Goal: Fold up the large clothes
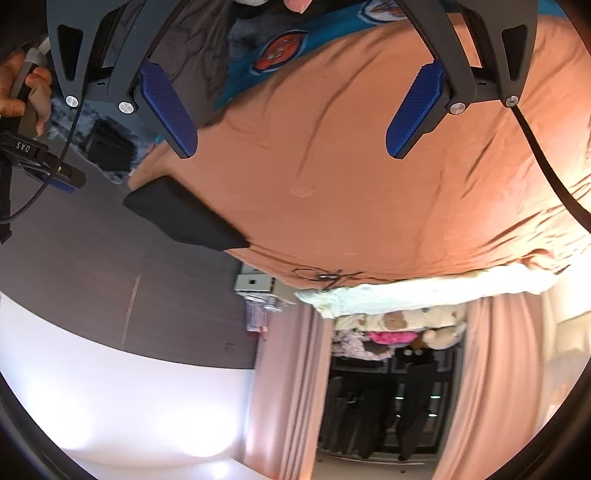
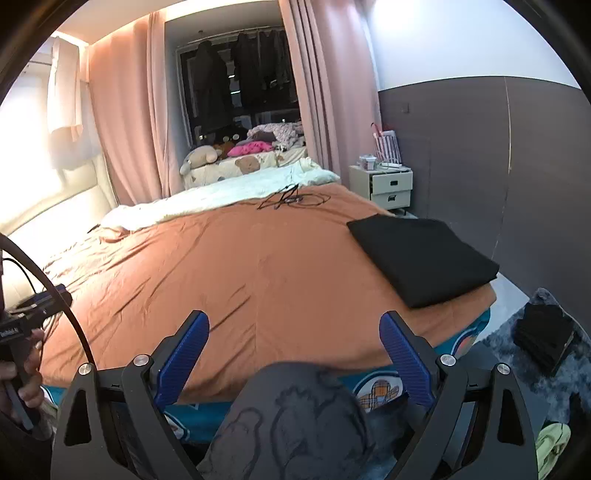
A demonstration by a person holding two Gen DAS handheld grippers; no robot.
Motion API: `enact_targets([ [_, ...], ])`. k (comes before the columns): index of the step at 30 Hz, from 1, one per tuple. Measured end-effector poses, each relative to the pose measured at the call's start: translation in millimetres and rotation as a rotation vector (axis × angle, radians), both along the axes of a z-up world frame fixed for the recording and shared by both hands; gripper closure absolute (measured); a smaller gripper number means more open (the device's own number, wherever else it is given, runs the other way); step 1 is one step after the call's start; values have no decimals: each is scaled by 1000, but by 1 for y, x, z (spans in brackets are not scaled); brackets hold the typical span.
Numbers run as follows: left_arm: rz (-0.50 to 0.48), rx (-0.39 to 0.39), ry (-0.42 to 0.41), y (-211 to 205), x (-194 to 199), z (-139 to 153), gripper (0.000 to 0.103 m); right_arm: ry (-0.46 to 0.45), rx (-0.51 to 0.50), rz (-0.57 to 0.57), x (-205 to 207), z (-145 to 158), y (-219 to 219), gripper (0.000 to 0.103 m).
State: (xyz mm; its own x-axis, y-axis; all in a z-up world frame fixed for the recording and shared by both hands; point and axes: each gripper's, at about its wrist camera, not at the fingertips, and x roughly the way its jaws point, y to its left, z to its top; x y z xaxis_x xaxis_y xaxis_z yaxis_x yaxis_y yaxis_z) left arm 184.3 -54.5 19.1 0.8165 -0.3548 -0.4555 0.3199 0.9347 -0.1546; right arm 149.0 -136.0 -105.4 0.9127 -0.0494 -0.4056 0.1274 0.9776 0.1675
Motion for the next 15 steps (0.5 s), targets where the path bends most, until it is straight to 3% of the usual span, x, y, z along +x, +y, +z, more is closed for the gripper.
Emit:
enact_targets([
  [12,126,-6,2,27,-37,-41,0,-10,10,29,13,-26,22,10],
  [15,128,24,16,24,-38,-52,0,5,21,25,19,-32,21,10],
])
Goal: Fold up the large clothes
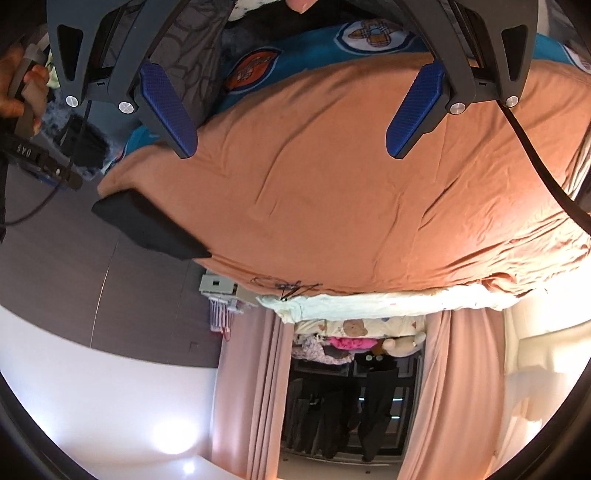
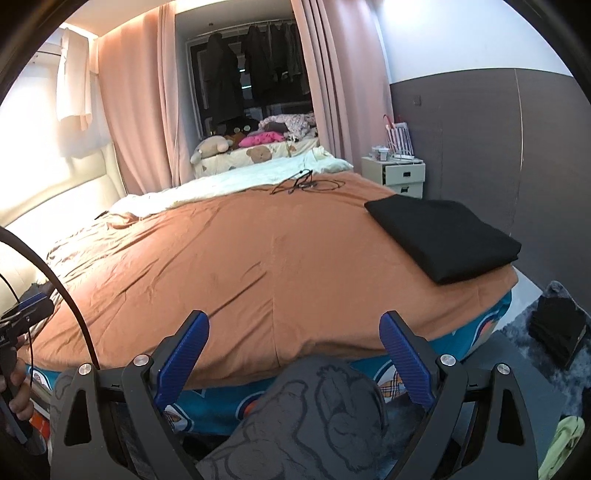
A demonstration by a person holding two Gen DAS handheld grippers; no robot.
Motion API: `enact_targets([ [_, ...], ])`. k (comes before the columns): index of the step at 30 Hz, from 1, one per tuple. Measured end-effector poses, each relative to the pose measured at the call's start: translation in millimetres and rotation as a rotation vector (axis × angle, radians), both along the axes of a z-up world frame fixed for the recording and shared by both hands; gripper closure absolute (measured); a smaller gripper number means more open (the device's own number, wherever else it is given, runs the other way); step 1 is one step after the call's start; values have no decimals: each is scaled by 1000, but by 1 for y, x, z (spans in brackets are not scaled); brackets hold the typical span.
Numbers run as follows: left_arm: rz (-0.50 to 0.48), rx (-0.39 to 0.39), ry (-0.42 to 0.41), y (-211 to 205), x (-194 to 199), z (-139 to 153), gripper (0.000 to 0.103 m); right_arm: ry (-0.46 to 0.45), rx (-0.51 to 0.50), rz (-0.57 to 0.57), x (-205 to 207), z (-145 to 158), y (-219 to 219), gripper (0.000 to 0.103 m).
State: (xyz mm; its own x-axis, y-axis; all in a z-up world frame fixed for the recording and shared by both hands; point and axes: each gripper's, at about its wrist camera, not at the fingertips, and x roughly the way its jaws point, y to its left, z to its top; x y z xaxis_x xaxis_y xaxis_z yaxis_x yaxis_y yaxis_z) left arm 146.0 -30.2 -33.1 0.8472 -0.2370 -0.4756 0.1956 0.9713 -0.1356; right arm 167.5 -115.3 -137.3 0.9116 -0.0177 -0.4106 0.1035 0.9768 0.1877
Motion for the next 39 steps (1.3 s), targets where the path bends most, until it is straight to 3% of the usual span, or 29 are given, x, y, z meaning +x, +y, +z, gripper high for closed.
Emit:
enact_targets([
  [39,-9,26,-26,-8,-13,1,0,5,41,-4,-11,-5,10,10],
])
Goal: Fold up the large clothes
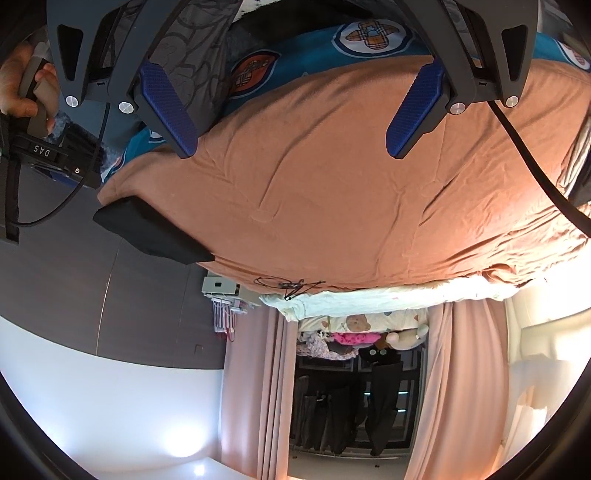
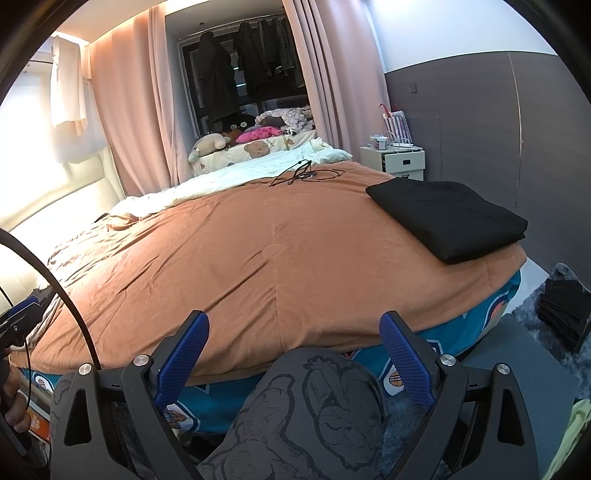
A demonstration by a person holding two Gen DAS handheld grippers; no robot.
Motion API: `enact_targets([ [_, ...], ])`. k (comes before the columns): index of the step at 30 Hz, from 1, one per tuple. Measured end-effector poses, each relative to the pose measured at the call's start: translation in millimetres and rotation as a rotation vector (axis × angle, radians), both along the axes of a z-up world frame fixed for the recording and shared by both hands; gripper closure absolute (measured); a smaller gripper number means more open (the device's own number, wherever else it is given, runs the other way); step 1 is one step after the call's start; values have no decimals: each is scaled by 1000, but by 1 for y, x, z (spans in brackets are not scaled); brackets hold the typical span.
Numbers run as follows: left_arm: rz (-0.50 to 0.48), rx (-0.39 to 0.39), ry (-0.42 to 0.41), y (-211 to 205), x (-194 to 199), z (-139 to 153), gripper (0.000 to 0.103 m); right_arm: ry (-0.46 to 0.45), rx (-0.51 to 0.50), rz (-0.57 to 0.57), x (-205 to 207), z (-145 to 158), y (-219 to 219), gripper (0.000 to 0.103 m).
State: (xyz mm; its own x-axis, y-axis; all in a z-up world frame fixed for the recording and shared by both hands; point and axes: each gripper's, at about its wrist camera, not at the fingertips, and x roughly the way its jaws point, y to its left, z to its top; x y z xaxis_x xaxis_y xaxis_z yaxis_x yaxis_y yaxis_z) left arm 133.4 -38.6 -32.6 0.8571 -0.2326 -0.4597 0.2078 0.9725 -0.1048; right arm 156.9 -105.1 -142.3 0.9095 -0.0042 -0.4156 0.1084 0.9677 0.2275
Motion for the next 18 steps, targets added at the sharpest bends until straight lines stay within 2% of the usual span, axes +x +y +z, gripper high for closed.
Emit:
enact_targets([
  [18,5,-3,-6,-3,-4,1,0,-4,-2,11,0,2,-7,10],
])
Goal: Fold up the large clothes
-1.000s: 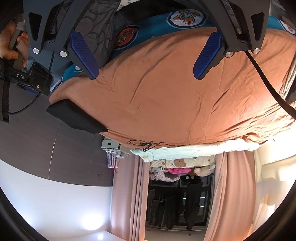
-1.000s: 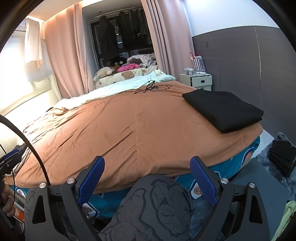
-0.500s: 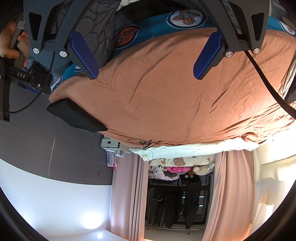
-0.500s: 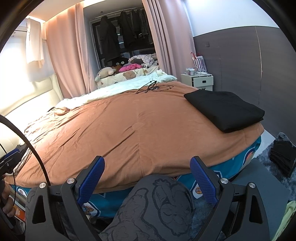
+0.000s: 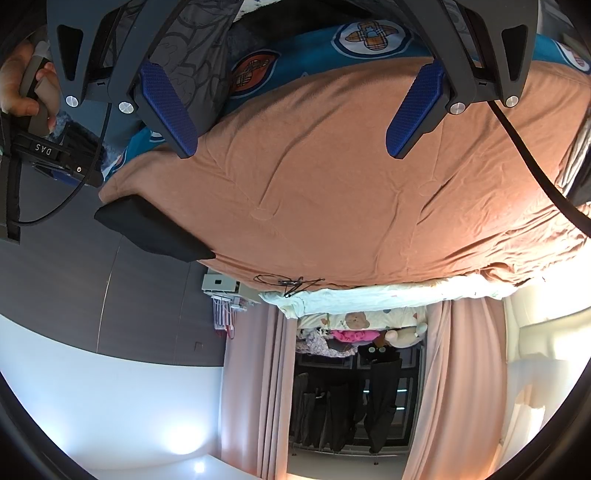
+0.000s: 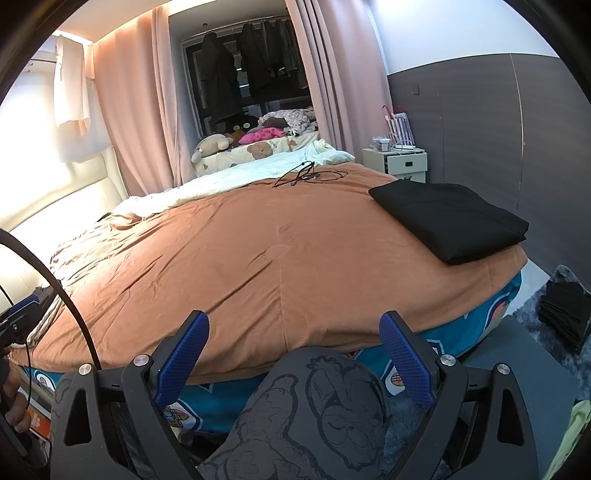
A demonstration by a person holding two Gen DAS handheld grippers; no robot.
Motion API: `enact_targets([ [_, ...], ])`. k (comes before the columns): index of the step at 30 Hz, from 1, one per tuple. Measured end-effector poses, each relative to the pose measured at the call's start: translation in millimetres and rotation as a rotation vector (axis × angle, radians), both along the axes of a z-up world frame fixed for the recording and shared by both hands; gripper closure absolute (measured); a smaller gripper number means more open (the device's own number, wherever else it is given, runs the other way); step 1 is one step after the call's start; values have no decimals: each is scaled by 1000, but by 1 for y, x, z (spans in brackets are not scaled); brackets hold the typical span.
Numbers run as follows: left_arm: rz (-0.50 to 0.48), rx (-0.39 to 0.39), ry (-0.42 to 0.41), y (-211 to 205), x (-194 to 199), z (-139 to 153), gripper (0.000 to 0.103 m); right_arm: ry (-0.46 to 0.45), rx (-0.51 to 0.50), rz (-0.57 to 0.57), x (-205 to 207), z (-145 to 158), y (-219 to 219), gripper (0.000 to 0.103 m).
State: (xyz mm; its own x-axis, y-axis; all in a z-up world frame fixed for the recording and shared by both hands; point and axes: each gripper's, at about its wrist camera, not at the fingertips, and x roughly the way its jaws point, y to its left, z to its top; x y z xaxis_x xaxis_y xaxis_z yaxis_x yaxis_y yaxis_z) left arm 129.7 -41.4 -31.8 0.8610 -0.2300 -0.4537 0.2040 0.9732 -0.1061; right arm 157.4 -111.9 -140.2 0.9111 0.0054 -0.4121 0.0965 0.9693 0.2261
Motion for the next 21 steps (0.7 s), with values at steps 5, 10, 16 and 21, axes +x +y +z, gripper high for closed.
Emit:
enact_targets([
  [5,2,3,-2,0,-1,0,0,-2,-2,6,2,0,-4,10],
  [10,4,3,-3,-2,-2,1,0,-3,-2,8,2,0,-5,10],
  [16,8,2,-7,-4,-5,4,0,-2,-5,12,3,-1,-7,10],
  [21,7,-6,-6,-6,-7,5,0,0,-5,11,4,-1,-9,10],
])
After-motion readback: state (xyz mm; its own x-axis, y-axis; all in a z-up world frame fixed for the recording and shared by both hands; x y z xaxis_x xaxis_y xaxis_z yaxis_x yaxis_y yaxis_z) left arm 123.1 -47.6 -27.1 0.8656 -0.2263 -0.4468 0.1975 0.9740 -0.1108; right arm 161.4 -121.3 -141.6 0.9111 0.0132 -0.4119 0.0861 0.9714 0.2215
